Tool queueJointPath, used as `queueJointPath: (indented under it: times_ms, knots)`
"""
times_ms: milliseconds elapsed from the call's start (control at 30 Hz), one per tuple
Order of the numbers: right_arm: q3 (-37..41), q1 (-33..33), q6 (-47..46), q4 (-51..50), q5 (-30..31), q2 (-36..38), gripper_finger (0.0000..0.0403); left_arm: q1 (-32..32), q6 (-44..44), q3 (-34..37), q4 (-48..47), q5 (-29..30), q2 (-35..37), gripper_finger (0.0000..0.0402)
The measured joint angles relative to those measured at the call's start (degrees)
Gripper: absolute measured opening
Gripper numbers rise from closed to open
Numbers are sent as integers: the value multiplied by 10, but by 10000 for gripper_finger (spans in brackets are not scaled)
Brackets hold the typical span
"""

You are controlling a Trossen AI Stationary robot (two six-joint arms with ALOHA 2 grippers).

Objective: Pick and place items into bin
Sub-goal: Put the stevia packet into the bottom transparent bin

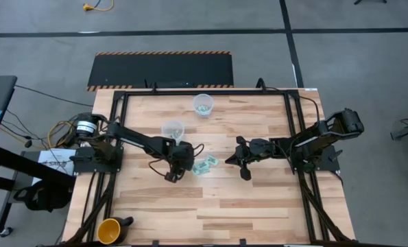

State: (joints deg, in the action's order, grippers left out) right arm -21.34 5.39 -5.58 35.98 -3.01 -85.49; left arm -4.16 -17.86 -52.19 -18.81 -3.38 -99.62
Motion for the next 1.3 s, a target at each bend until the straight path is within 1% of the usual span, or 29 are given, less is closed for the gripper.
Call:
queueJointPath:
  times_ms: [100,233,433,767,1300]
  knots:
    - [0,0,0,-4,0,0,10,0,-1,-3,7,-2,-13,175]
    - [0,0,0,-4,0,0,10,1,0,-2,9,2,-9,206]
    - [0,0,0,-4,0,0,10,0,-1,-3,13,16,-5,233]
    - [0,0,0,-4,0,0,10,-25,-23,-4,73,24,-5,236]
    - [0,0,0,-3,0,0,10,-29,-26,-4,68,36,-8,236]
